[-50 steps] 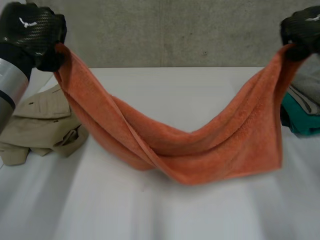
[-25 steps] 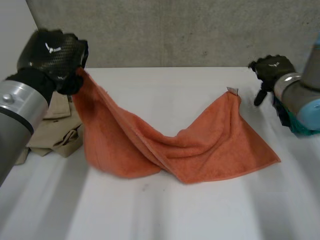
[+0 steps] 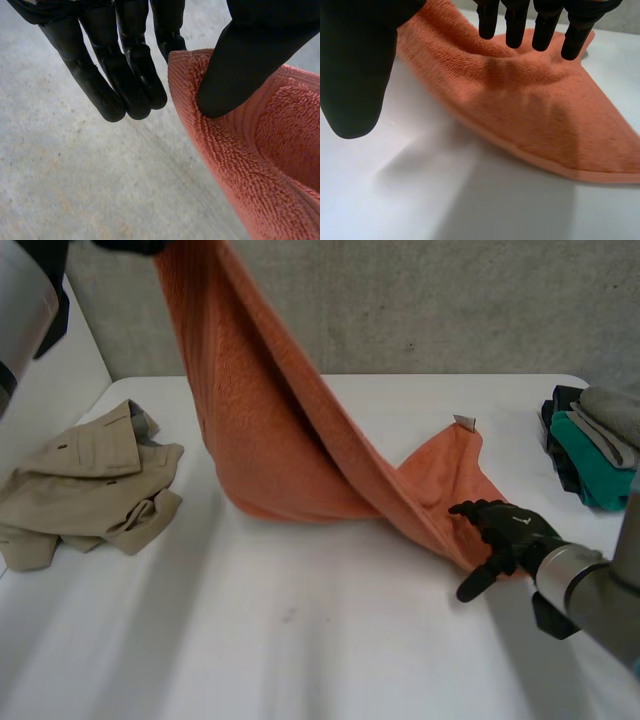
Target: Fold the laundry.
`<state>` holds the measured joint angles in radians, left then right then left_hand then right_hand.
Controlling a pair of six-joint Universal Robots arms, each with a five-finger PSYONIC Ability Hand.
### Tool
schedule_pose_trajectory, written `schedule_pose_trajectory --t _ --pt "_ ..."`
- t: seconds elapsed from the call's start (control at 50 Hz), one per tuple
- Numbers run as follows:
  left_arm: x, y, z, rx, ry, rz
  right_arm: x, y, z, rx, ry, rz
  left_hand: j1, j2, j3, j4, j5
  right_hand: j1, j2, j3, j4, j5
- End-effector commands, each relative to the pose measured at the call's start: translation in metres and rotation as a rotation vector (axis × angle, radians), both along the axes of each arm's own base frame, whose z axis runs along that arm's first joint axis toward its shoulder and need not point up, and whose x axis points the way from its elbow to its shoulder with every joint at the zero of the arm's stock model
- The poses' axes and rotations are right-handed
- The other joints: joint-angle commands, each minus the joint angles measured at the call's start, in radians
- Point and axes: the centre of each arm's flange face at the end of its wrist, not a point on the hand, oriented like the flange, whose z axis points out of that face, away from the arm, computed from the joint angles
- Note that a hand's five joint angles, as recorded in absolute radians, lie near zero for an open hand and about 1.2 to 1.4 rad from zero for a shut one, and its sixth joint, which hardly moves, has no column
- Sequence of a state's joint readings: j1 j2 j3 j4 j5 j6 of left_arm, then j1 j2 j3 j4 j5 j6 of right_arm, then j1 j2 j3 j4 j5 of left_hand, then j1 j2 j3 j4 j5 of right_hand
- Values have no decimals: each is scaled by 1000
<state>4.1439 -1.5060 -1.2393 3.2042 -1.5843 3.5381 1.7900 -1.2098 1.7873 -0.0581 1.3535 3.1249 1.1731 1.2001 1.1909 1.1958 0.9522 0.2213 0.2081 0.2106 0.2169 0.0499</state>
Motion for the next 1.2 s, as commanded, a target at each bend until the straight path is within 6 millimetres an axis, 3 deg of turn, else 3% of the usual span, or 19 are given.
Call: schedule_pose_trajectory --t 0.02,0.06,0.12,0.14,0.16,0.22,0.3,0.4,0.48,0.62,0.7,0.76,0.84,0.92,0.94,1.0,1.04,1.1,1.2 --pt "-6 15 24 -33 33 -24 11 -1 -9 -71 -47 -100 223 196 205 200 270 -41 -28 -30 -37 -44" --pt "-5 16 28 -41 40 -21 9 -7 -12 -90 -32 -129 223 196 205 200 270 41 54 51 45 38" --pt "-4 17 35 -54 56 -12 3 -25 -14 -150 6 -191 223 196 205 200 270 518 532 529 523 515" --pt "-3 16 36 -55 58 -8 0 -30 -14 -164 16 -207 223 196 205 200 270 732 745 743 736 729" --pt "-1 15 36 -54 61 4 -5 -37 -14 -190 36 -228 223 196 205 200 270 1171 1184 1181 1175 1167" --pt "2 9 31 -38 49 27 -13 -46 -6 -243 69 -230 223 196 205 200 270 1175 1188 1186 1179 1172" --pt "13 -15 9 22 -5 95 -21 -54 30 -394 181 -127 223 196 205 200 270 1175 1188 1186 1179 1172" --pt "34 -56 -46 193 -114 171 -49 -48 92 -482 378 39 223 196 205 200 270 1175 1188 1186 1179 1172" --pt "45 -84 -102 358 -194 196 -64 -43 111 -352 419 135 223 196 205 200 270 1175 1188 1186 1179 1172" --pt "49 -110 -185 607 -275 167 -62 -42 110 -102 462 317 223 196 205 200 270 1175 1188 1186 1179 1172" --pt "44 -124 -220 692 -301 151 -51 -61 98 -126 523 389 223 196 205 200 270 1175 1188 1186 1179 1172" --pt "38 -137 -229 688 -299 147 -44 -76 94 -162 562 386 223 196 205 200 270 1175 1188 1186 1179 1172" --pt "28 -182 -205 494 -211 187 -32 -113 107 -334 615 299 223 196 205 200 270 1175 1188 1186 1179 1172" --pt "26 -225 -145 195 -47 234 -22 -152 159 -677 589 125 223 196 205 200 270 1175 1188 1186 1179 1172" --pt "26 -235 -114 62 32 237 -19 -163 187 -823 534 45 223 196 205 200 270 1175 1188 1186 1179 1172" --pt "30 -240 -57 -164 180 222 -19 -174 239 -1098 391 -89 223 196 205 200 270 1175 1188 1186 1179 1172" --pt "30 -237 -37 -239 234 204 -20 -175 260 -1211 309 -139 223 196 205 200 270 1175 1188 1186 1179 1172" --pt "31 -231 -21 -287 274 187 -23 -173 282 -1343 199 -183 223 196 205 200 270 1175 1188 1186 1179 1172" --pt "35 -228 -28 -239 263 194 -24 -173 264 -1249 206 -147 223 196 205 200 270 1175 1188 1186 1179 1172"
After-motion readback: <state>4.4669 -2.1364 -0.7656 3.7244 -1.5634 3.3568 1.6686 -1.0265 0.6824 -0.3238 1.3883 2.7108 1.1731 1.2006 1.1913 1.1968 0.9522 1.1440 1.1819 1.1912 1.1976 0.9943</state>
